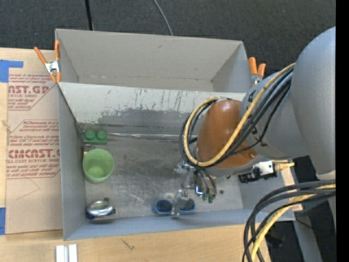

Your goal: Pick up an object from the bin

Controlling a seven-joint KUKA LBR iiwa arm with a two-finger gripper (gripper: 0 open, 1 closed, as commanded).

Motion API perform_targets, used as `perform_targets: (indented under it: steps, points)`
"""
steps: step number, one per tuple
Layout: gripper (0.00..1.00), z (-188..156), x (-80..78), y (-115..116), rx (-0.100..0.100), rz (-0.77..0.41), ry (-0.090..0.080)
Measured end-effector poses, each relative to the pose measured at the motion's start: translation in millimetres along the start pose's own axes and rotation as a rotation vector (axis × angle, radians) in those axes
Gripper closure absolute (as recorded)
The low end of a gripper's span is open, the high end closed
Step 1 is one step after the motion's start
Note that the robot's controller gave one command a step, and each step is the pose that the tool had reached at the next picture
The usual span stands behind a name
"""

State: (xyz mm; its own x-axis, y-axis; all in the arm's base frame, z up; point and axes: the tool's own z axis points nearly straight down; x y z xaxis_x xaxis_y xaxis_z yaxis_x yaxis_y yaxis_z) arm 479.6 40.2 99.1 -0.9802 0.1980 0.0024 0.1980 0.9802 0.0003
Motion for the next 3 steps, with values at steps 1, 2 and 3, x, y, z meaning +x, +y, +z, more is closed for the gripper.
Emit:
perform_targets:
  steps: [1, 2, 3]
  points:
    - [0.00, 27.5, -5.8, -13.3, -0.003, 0.015, -0.013]
    - [0.00, 26.4, -7.1, -12.3, -0.002, 0.014, -0.007]
    - [1.00, 24.9, -6.7, -12.1, -0.002, 0.014, -0.004]
